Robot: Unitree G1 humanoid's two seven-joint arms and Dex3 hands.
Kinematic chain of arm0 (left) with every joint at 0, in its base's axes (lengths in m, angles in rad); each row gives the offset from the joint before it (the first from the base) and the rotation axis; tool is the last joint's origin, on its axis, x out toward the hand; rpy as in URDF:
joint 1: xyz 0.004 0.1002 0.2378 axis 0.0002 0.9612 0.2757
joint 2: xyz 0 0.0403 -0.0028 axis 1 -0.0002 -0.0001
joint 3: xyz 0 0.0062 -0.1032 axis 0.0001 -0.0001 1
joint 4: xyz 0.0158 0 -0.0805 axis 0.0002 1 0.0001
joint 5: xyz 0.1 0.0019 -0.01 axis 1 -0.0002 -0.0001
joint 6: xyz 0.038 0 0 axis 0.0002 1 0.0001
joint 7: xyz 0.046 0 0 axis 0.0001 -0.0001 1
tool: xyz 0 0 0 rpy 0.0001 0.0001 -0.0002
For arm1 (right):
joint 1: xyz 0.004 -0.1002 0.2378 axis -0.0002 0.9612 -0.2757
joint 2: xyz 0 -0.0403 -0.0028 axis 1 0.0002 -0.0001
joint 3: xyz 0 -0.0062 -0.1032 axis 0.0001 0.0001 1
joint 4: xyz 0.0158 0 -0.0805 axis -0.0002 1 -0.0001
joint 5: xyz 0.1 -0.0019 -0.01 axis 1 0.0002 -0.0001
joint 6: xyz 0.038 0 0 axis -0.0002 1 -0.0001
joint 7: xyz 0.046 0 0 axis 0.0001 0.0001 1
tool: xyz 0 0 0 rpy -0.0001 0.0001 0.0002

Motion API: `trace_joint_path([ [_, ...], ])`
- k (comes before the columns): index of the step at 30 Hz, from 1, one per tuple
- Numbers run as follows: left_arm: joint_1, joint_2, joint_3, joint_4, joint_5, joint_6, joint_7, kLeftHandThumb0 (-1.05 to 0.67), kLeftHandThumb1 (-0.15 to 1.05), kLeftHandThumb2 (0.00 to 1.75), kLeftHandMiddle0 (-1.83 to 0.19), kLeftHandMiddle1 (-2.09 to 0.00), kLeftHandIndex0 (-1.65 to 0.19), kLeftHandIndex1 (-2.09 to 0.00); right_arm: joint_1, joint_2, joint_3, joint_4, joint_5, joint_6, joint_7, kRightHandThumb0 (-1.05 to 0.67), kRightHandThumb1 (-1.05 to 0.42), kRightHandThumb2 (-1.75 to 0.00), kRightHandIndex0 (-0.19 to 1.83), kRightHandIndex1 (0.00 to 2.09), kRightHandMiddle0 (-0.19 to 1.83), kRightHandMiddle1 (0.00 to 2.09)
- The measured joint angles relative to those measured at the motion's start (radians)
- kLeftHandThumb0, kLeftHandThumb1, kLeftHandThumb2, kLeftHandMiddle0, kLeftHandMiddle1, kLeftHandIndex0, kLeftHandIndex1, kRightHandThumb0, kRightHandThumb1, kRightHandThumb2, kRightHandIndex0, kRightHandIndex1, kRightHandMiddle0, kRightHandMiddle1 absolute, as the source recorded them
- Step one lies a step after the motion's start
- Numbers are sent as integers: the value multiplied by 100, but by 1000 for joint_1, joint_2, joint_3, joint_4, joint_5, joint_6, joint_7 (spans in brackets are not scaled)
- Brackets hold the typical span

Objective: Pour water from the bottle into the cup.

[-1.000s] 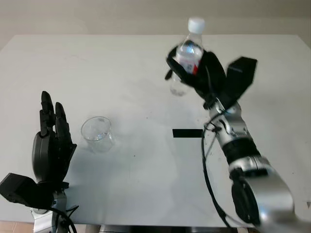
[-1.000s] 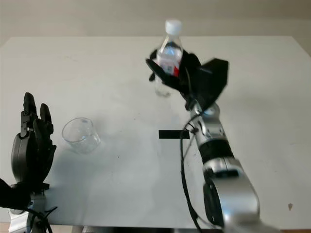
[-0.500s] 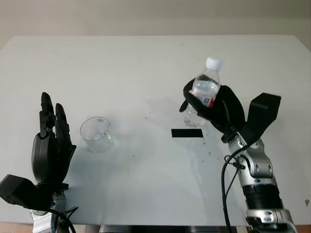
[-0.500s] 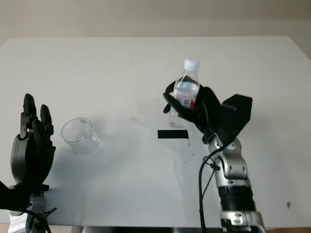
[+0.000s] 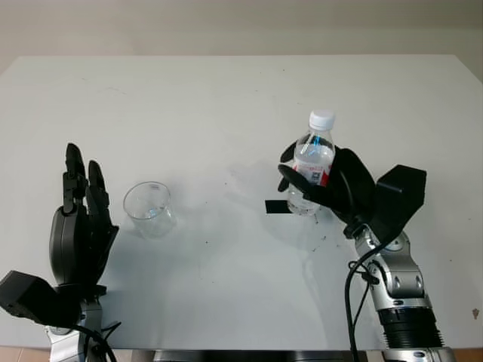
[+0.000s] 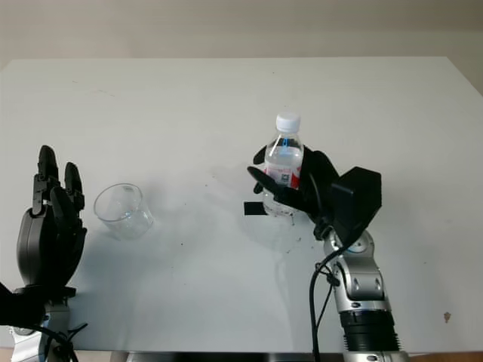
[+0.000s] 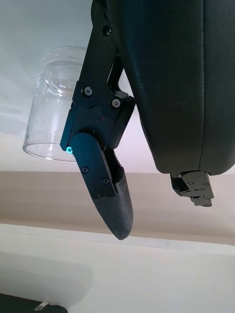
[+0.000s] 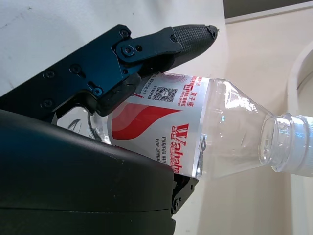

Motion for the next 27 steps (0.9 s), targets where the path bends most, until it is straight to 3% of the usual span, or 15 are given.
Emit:
trace_joint_path([
  [22, 0, 4, 5, 1, -1, 6, -5, -69, 105, 76, 19, 0, 19, 0, -70, 15, 1, 167, -38, -120, -10, -51, -105, -41, 78, 209, 41, 209],
  [27, -1, 4, 11, 2, -11, 7, -10, -69, 105, 75, 19, 0, 19, 0, -76, 15, 0, 182, -32, -131, 11, -54, -105, -39, 67, 209, 32, 209],
])
